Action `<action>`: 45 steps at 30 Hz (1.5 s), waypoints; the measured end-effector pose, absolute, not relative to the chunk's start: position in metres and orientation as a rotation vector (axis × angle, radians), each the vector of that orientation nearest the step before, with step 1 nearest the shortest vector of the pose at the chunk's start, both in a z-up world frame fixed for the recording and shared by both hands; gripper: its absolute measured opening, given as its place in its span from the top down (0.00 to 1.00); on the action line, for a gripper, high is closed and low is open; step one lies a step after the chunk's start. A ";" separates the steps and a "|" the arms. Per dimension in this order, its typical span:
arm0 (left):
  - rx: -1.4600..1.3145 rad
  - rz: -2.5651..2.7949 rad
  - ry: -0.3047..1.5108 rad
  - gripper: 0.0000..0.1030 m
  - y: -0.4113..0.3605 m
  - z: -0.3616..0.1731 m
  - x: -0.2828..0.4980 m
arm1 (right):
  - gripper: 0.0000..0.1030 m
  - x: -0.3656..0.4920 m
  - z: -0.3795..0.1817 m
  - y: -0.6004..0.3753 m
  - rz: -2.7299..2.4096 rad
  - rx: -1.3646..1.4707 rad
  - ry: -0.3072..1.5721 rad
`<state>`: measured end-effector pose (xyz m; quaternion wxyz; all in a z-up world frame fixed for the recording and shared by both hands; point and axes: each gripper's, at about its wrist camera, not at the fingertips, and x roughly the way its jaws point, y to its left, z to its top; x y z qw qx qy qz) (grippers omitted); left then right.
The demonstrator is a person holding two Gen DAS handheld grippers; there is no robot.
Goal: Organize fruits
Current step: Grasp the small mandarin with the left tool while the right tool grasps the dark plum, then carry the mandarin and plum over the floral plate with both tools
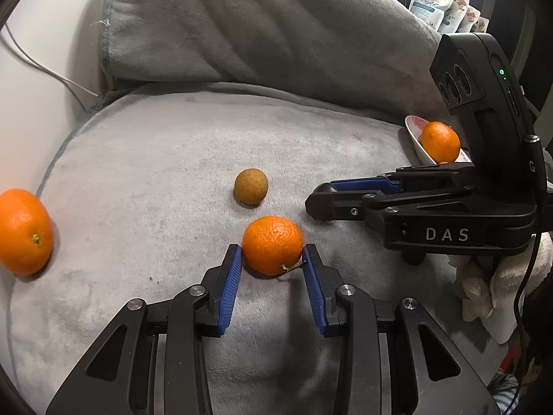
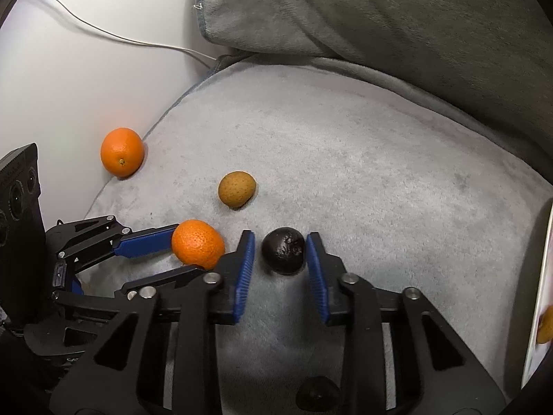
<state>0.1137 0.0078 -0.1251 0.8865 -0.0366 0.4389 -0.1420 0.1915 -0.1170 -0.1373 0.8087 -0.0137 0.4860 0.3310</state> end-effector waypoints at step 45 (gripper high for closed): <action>-0.042 -0.420 0.788 0.68 -0.067 -0.072 0.084 | 0.75 0.117 -0.051 -0.267 0.534 0.115 0.768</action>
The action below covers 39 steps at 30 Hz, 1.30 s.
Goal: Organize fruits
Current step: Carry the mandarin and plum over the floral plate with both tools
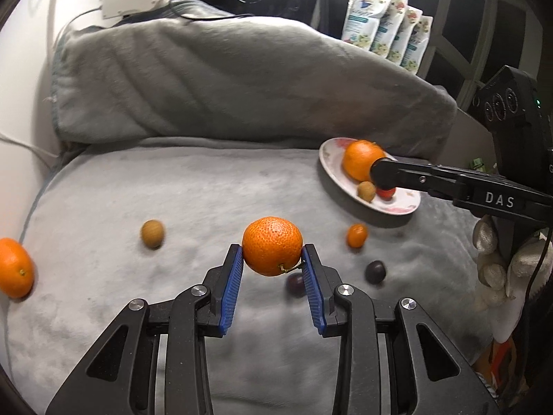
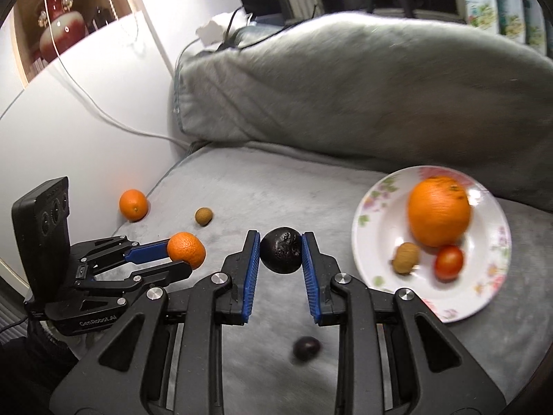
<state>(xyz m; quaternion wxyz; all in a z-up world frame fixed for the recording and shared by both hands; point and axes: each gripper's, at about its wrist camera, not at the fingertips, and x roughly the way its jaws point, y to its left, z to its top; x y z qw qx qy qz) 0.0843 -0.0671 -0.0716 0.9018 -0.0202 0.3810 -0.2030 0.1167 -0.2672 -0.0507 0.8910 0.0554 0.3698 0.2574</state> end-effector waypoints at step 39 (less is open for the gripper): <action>-0.002 -0.588 0.801 0.68 -0.171 -0.068 0.129 | 0.75 0.124 -0.075 -0.412 0.276 0.178 0.756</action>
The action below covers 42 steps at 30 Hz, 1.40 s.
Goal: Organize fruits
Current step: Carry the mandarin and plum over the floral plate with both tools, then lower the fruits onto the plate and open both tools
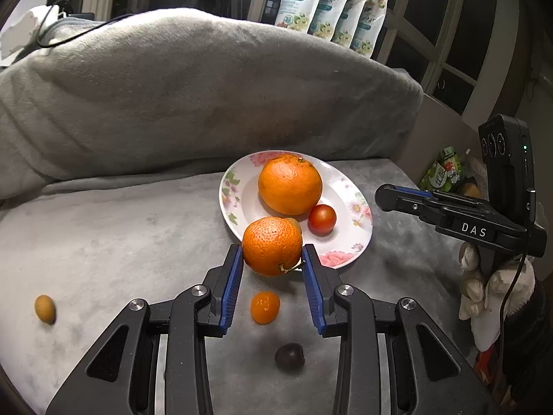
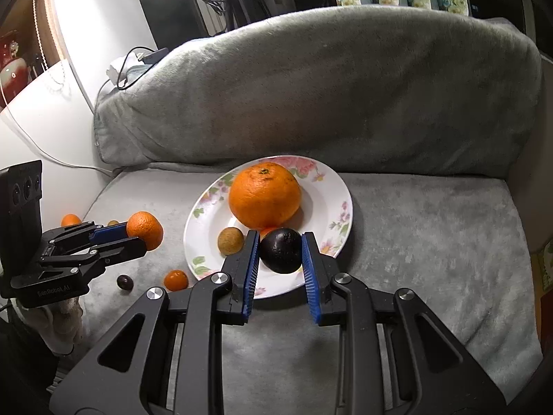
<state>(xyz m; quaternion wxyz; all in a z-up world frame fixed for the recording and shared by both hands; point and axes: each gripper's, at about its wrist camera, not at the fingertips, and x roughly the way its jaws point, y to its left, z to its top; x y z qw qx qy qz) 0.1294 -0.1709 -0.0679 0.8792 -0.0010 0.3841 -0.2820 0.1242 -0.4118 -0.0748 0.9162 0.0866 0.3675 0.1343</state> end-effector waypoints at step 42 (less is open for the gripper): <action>0.048 -0.589 0.784 0.26 -0.190 -0.070 0.142 | 0.14 0.133 -0.077 -0.423 0.249 0.208 0.714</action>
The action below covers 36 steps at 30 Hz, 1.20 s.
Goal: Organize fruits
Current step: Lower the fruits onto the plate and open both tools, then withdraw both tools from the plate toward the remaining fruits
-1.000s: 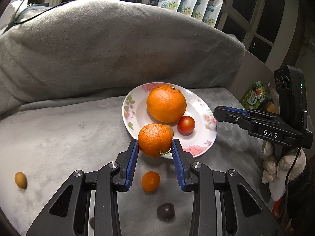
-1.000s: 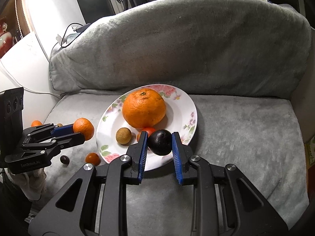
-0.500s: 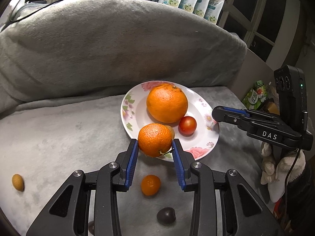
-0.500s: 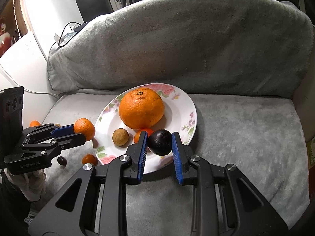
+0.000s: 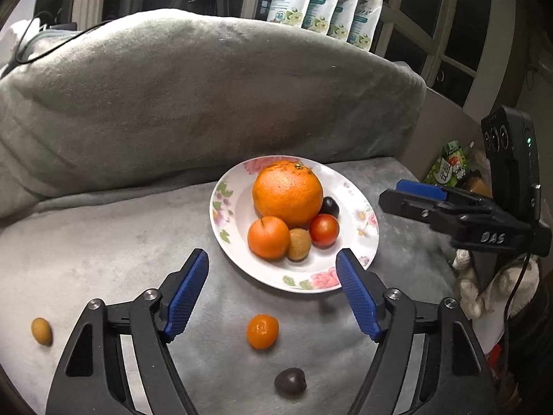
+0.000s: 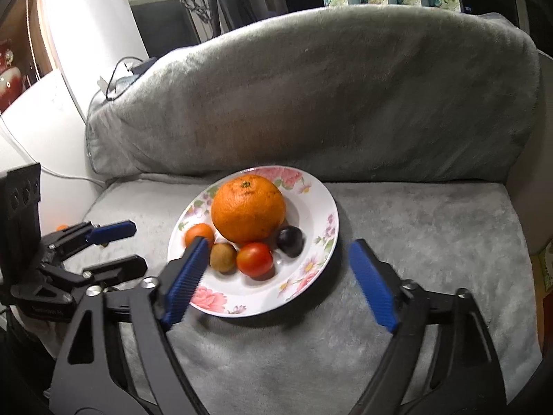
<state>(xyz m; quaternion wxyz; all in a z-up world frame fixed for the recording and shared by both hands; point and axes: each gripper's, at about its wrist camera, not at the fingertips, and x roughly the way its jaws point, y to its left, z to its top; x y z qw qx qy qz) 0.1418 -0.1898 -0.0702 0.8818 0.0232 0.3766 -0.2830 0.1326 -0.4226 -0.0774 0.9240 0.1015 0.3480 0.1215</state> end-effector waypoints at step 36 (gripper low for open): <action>-0.003 -0.453 0.722 0.23 -0.104 -0.047 0.094 | 0.09 0.080 -0.046 -0.355 0.344 0.094 0.633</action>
